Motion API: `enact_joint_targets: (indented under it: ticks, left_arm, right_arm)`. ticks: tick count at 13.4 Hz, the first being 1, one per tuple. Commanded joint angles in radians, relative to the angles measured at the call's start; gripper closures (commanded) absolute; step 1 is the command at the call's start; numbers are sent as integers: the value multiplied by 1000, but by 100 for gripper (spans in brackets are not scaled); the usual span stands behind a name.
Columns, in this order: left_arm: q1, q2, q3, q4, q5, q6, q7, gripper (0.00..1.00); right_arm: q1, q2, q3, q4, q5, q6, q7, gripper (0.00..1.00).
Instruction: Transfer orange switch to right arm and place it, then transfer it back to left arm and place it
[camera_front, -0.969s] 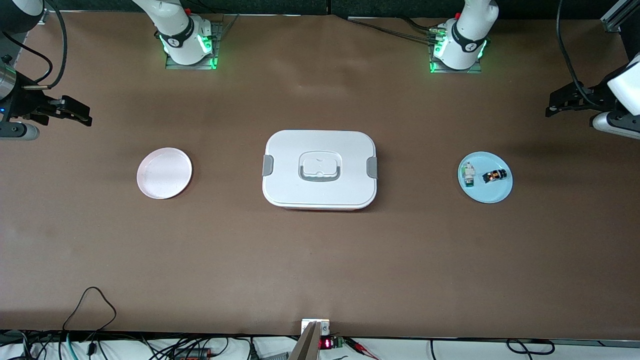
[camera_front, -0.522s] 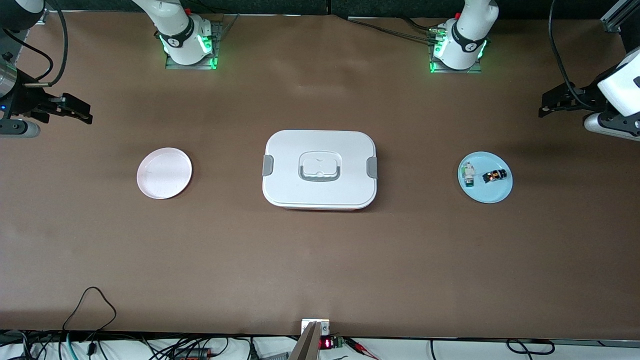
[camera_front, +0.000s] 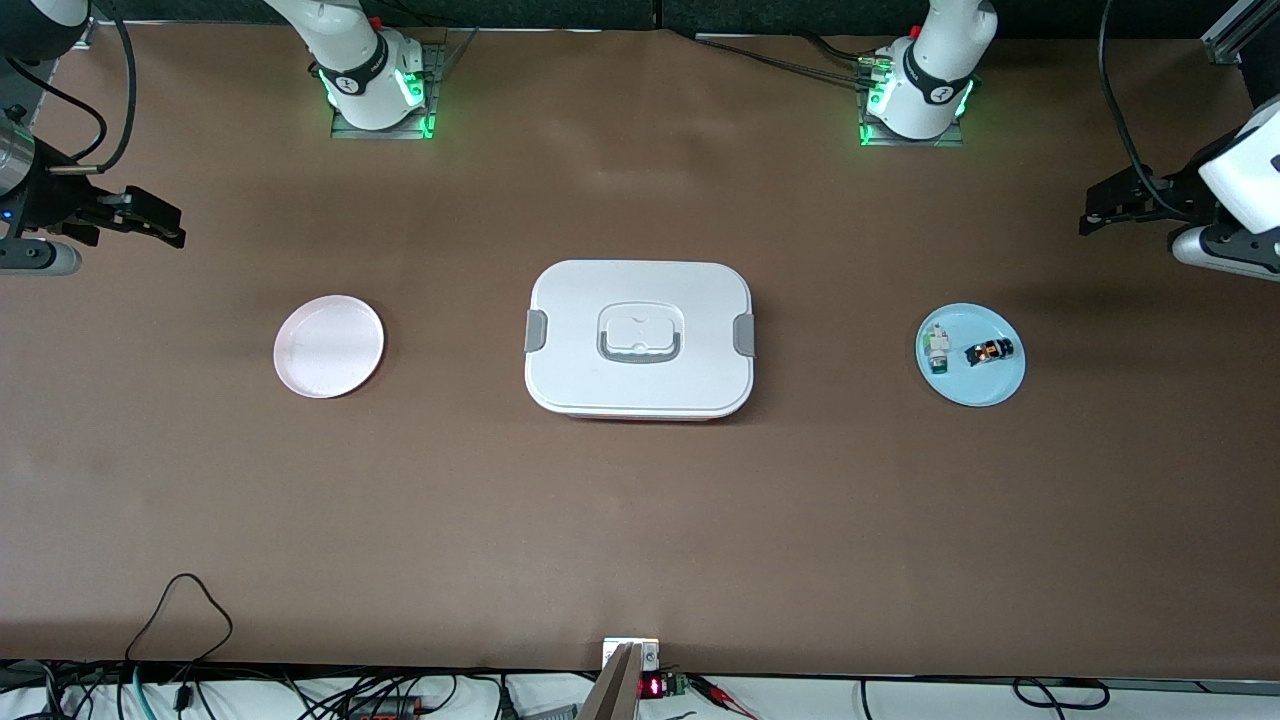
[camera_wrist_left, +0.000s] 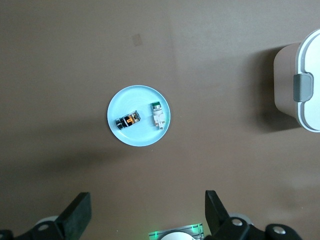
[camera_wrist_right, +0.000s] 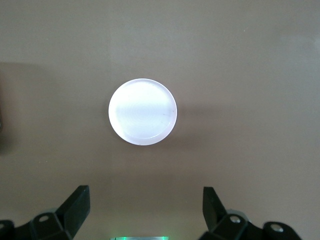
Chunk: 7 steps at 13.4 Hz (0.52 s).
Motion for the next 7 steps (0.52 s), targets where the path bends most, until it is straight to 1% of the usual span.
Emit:
enact_joint_targets:
  ticks: [1, 7]
  left_arm:
    - [5, -3, -4, 12, 14, -16, 2, 0]
    - [3, 1, 3, 14, 14, -14, -28, 0]
  right_arm:
    - [-3, -25, 1, -19, -10, 0, 0, 0]
    - [-4, -18, 1, -8, -10, -4, -12, 0]
